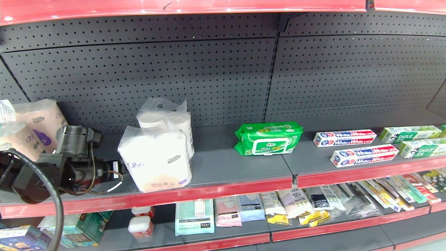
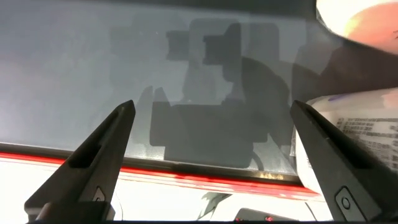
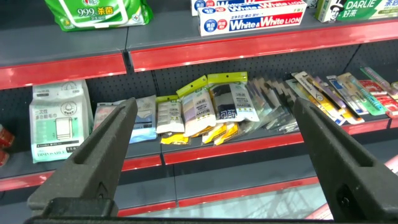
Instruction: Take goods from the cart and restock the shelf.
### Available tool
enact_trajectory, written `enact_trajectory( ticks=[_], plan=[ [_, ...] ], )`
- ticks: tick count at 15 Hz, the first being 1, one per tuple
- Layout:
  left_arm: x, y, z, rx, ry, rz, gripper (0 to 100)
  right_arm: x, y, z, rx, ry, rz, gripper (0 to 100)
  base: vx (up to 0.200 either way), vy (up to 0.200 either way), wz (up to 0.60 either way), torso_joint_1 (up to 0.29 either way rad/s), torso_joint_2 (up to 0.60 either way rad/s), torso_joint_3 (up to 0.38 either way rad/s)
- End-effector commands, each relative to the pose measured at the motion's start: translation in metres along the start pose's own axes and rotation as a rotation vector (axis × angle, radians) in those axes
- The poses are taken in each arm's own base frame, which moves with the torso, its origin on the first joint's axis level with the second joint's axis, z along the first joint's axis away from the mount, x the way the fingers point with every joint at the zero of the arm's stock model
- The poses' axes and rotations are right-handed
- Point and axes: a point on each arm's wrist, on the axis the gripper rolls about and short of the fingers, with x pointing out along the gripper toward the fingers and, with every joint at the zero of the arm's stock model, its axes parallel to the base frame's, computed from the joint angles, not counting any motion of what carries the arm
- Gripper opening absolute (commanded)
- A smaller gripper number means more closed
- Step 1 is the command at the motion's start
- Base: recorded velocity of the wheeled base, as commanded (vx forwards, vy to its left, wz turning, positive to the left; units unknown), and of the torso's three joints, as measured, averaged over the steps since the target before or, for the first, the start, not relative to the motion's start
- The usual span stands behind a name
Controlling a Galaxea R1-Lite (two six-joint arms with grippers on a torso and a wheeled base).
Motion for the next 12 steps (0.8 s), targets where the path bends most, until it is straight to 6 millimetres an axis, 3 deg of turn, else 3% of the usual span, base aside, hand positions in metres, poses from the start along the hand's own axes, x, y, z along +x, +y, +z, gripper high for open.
enact_trajectory(
  ticks=[1, 3, 5, 6, 7, 8, 9, 10, 12],
  plan=[
    [-0.028, 0.014, 0.012, -0.019, -0.088, 0.003, 100, 0.0, 0.0, 0.0, 0.0, 0.002, 0.0, 100, 0.0, 0.0, 0.0, 0.0, 0.0, 0.0],
    [-0.079, 0.03, 0.011, 0.005, -0.194, -0.005, 100, 0.0, 0.0, 0.0, 0.0, 0.002, 0.0, 100, 0.0, 0.0, 0.0, 0.0, 0.0, 0.0],
    [-0.132, 0.041, -0.016, 0.036, -0.303, -0.034, 100, 0.0, 0.0, 0.0, 0.0, 0.002, 0.0, 100, 0.0, 0.0, 0.0, 0.0, 0.0, 0.0],
    [-0.167, 0.047, -0.043, 0.092, -0.392, -0.08, 100, 0.0, 0.0, 0.0, 0.0, 0.002, 0.0, 100, 0.0, 0.0, 0.0, 0.0, 0.0, 0.0],
    [-0.186, 0.051, -0.064, 0.13, -0.456, -0.112, 100, 0.0, 0.0, 0.0, 0.0, 0.002, 0.0, 100, 0.0, 0.0, 0.0, 0.0, 0.0, 0.0],
    [-0.203, 0.055, -0.086, 0.155, -0.515, -0.143, 100, 0.0, 0.0, 0.0, 0.0, 0.002, 0.0, 100, 0.0, 0.0, 0.0, 0.0, 0.0, 0.0],
    [-0.209, 0.057, -0.096, 0.162, -0.529, -0.16, 100, 0.0, 0.0, 0.0, 0.0, 0.002, 0.0, 100, 0.0, 0.0, 0.0, 0.0, 0.0, 0.0],
    [-0.224, 0.062, -0.127, 0.173, -0.548, -0.197, 100, 0.0, 0.0, 0.0, 0.0, 0.002, 0.0, 100, 0.0, 0.0, 0.0, 0.0, 0.0, 0.0],
    [-0.239, 0.068, -0.165, 0.184, -0.564, -0.241, 100, 0.0, 0.0, 0.0, -0.001, 0.002, 0.0, 100, 0.0, 0.0, 0.0, 0.0, 0.0, 0.0]
  ],
)
